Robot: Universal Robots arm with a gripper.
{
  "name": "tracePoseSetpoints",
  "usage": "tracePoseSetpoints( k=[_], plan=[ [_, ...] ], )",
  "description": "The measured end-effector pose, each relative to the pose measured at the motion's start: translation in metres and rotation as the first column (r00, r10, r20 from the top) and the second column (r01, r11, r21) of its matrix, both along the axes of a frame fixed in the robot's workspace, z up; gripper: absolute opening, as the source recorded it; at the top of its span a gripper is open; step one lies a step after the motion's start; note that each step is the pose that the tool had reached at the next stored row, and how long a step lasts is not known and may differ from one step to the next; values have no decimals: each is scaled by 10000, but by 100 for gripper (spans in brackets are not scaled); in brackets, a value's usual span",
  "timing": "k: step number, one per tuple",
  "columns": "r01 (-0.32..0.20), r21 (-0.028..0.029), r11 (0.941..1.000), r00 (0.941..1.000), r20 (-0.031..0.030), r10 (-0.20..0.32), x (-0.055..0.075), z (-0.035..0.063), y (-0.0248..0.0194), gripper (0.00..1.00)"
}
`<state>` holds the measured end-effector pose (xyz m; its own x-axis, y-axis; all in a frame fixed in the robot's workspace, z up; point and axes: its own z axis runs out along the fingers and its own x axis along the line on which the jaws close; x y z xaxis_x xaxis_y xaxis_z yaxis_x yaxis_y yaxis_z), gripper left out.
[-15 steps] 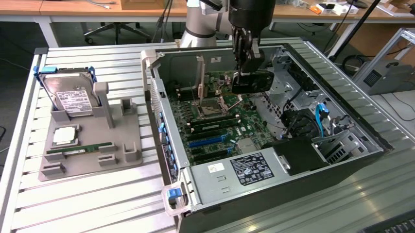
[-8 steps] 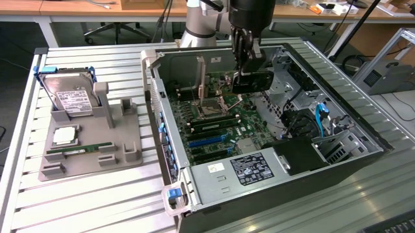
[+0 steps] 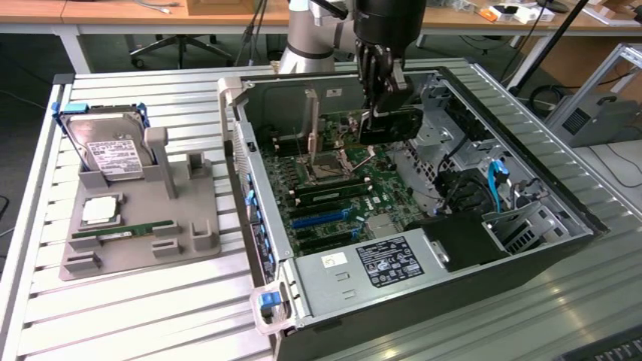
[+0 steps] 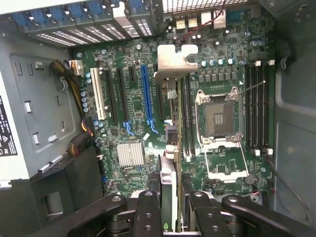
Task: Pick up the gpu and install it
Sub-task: 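Insert the gpu into the slot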
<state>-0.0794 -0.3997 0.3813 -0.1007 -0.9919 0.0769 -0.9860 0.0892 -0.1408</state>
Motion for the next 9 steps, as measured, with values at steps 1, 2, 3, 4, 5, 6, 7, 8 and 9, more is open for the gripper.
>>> tracePoseSetpoints(
  k=[1,2,3,4,5,6,7,8,9],
  plan=[
    [0,-1,10000,10000,0,0,0,0,0,27],
    [0,2,10000,10000,-54,0,0,-1,0,27],
    [0,1,10000,9996,-289,0,0,-5,-1,27],
    [0,1,10000,9989,-468,0,0,-7,0,27],
    [0,-1,10000,9987,-504,0,0,-6,0,27],
    [0,-1,10000,9987,-505,0,0,-6,0,27],
    [-1,0,10000,9987,-504,1,0,-6,0,27],
    [-3,80,10000,9987,-505,7,1,-6,-2,27],
    [-1,359,9994,9987,-505,19,1,-7,-6,27]
  ],
)
